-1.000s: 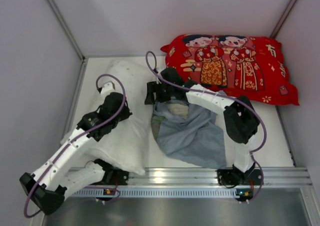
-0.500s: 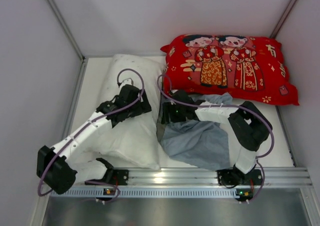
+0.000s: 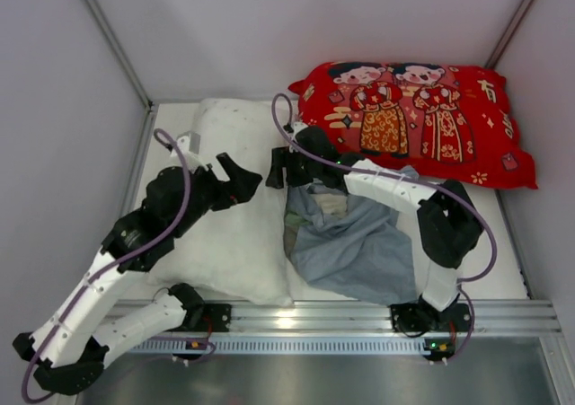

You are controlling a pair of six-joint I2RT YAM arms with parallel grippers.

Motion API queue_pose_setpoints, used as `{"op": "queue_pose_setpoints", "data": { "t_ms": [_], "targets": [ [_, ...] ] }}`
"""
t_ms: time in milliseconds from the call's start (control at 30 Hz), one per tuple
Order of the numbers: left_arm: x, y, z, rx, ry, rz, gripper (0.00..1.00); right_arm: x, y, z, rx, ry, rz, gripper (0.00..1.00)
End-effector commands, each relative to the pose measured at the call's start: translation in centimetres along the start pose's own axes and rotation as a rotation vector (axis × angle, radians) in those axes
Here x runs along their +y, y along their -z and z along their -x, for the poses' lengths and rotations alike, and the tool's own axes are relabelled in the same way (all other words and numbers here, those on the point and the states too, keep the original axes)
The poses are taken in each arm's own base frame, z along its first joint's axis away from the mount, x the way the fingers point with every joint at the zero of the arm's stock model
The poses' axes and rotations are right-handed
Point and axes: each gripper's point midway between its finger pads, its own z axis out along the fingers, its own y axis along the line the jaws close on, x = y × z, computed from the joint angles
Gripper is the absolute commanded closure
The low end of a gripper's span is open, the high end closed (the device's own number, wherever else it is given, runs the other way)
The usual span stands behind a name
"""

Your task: Remove the pillowcase from the pillow

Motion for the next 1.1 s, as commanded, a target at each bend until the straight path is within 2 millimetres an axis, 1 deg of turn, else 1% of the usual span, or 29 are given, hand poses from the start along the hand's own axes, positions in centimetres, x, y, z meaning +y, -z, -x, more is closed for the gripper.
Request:
{"op": "queue_pose_setpoints", "data": {
  "t_ms": [0, 33, 67, 133, 167, 233, 267, 333, 367, 400, 433, 467, 500, 533, 567, 600, 633, 667, 700, 733, 767, 800, 833, 867, 933, 967, 1000, 1033, 1067],
  "targets": [
    [-1.4, 2.6, 0.4, -0.008, 0.038, -0.108, 0.04, 1.5, -2.0, -1.2, 0.042, 0.039, 0.026, 0.32],
    [-1.6, 3.2, 0.4, -0.007, 0.048, -0.128, 0.04, 1.9, -2.6, -1.1, 0.049, 0.041, 0.048, 0.31],
    [-1.8, 4.2, 0.7, -0.020, 0.060, -0.151, 0.04, 2.6, -4.4, -0.9, 0.071, 0.046, 0.086, 0.31],
    [-1.8, 5.0, 0.8, -0.023, 0.070, -0.166, 0.04, 2.6, -6.4, -0.8, 0.097, 0.051, 0.091, 0.31],
    [-1.8, 5.6, 0.9, -0.030, 0.078, -0.173, 0.04, 2.9, -8.6, -0.7, 0.110, 0.059, 0.115, 0.31],
    [-1.3, 6.3, 0.7, -0.018, 0.081, -0.161, 0.04, 3.5, -11.2, -0.5, 0.123, 0.093, 0.172, 0.30],
    [-1.2, 6.5, 0.6, -0.012, 0.084, -0.159, 0.04, 4.7, -13.6, -0.5, 0.148, 0.107, 0.237, 0.31],
    [-0.7, 7.1, 0.2, -0.004, 0.090, -0.148, 0.04, 6.5, -15.6, 0.3, 0.143, 0.143, 0.307, 0.31],
    [-0.4, 7.2, 0.1, -0.002, 0.096, -0.142, 0.05, 10.1, -15.1, 3.3, 0.067, 0.183, 0.402, 0.30],
    [-0.2, 7.3, 0.0, -0.005, 0.101, -0.134, 0.05, 10.5, -17.2, 2.5, 0.052, 0.183, 0.444, 0.29],
    [0.1, 7.7, -0.1, -0.003, 0.103, -0.129, 0.05, 11.9, -17.3, 3.3, 0.012, 0.183, 0.502, 0.27],
    [0.3, 7.7, -0.1, -0.006, 0.104, -0.122, 0.05, 13.5, -17.0, 3.5, -0.007, 0.179, 0.584, 0.26],
    [0.5, 7.8, 0.0, -0.014, 0.104, -0.113, 0.05, 15.1, -16.5, 4.0, -0.029, 0.126, 0.647, 0.25],
    [0.8, 7.8, 0.1, -0.018, 0.099, -0.099, 0.05, 17.5, -15.0, 6.4, -0.153, 0.163, 0.765, 0.24],
    [1.0, 7.8, 0.2, -0.021, 0.097, -0.087, 0.05, 19.2, -13.8, 6.9, -0.174, 0.172, 0.825, 0.24],
    [1.1, 7.6, 0.2, -0.021, 0.094, -0.075, 0.05, 20.2, -12.9, 7.4, -0.195, 0.188, 0.849, 0.24],
    [1.2, 7.2, 0.1, -0.013, 0.087, -0.058, 0.05, 21.2, -11.3, 8.1, -0.210, 0.202, 0.841, 0.24],
    [1.3, 6.9, -0.2, 0.000, 0.084, -0.051, 0.05, 21.3, -10.3, 8.7, -0.223, 0.210, 0.816, 0.25],
    [1.2, 6.6, -0.4, 0.012, 0.083, -0.048, 0.05, 20.8, -9.7, 8.9, -0.235, 0.221, 0.768, 0.26],
    [1.0, 6.2, -0.9, 0.040, 0.082, -0.052, 0.05, 20.0, -8.6, 9.7, -0.260, 0.214, 0.699, 0.26],
    [1.2, 5.2, -1.8, 0.073, 0.077, -0.032, 0.05, 17.4, -6.0, 11.5, -0.330, 0.175, 0.531, 0.26],
    [1.1, 4.5, -2.3, 0.097, 0.076, -0.027, 0.05, 15.1, -4.8, 11.9, -0.361, 0.180, 0.419, 0.25],
    [0.7, 3.9, -3.4, 0.145, 0.070, -0.049, 0.05, 11.8, -3.1, 13.9, -0.443, 0.135, 0.242, 0.25],
    [0.7, 2.5, -4.7, 0.197, 0.064, -0.040, 0.06, 7.7, 0.8, 13.8, -0.433, 0.099, 0.109, 0.24],
    [0.4, -0.1, -7.3, 0.278, 0.062, -0.058, 0.07, 2.7, 5.0, 13.8, -0.437, 0.009, -0.033, 0.24],
    [-0.3, -0.8, -8.9, 0.346, 0.062, -0.089, 0.08, -1.6, 9.2, 13.0, -0.450, -0.067, -0.098, 0.24],
    [-0.9, -2.6, -10.9, 0.397, 0.036, -0.086, 0.08, -3.7, 11.3, 12.6, -0.462, -0.098, -0.124, 0.24],
    [-1.4, -3.3, -11.9, 0.410, -0.001, -0.091, 0.07, -5.3, 13.7, 12.1, -0.479, -0.121, -0.149, 0.24],
    [-2.1, -4.0, -12.6, 0.410, -0.039, -0.096, 0.04, -8.4, 18.4, 11.8, -0.552, -0.158, -0.225, 0.24]
  ]
}}
